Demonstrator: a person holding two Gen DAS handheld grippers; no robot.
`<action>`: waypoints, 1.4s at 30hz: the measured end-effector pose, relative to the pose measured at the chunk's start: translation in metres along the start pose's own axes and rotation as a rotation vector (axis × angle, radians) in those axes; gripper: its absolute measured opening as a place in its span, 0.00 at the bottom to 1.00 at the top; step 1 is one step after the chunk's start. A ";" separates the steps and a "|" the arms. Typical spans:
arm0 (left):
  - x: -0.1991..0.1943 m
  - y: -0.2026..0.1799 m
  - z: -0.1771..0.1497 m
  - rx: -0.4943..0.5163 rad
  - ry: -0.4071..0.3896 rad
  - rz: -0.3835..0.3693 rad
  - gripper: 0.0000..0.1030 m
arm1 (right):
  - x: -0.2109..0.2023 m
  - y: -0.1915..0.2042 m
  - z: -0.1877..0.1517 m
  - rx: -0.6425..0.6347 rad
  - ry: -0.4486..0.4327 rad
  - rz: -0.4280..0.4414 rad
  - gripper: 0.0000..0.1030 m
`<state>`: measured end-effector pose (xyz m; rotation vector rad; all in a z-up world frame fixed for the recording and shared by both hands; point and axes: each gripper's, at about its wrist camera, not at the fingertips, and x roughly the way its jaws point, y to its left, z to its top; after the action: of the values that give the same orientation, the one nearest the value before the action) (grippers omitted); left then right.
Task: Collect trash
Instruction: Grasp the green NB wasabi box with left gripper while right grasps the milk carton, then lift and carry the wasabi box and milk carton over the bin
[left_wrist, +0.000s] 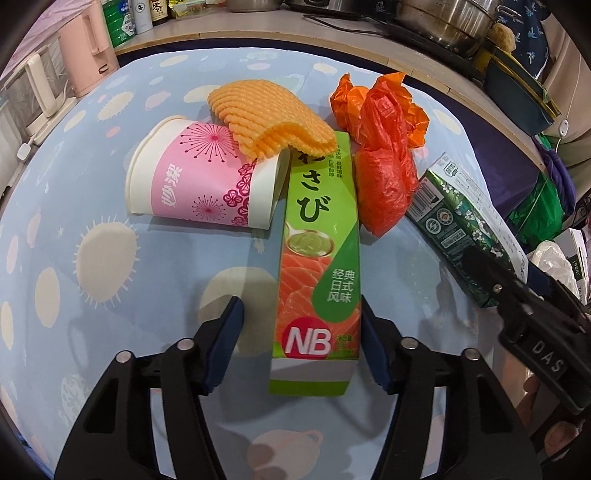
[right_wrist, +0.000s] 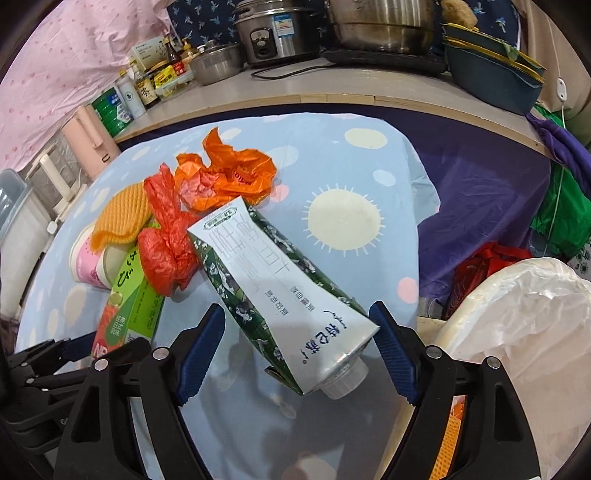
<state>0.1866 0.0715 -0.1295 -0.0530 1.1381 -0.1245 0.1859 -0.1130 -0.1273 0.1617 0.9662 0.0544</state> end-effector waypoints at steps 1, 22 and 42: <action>0.000 0.001 0.000 0.002 0.001 -0.002 0.46 | 0.001 0.001 -0.001 -0.006 0.002 -0.002 0.75; -0.053 -0.001 -0.035 0.015 -0.017 -0.036 0.36 | -0.051 0.019 -0.040 0.004 -0.015 0.023 0.57; -0.161 -0.020 -0.064 0.109 -0.167 -0.106 0.36 | -0.161 0.012 -0.054 0.070 -0.176 0.036 0.53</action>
<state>0.0601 0.0735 -0.0089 -0.0260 0.9604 -0.2717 0.0503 -0.1142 -0.0242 0.2442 0.7896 0.0383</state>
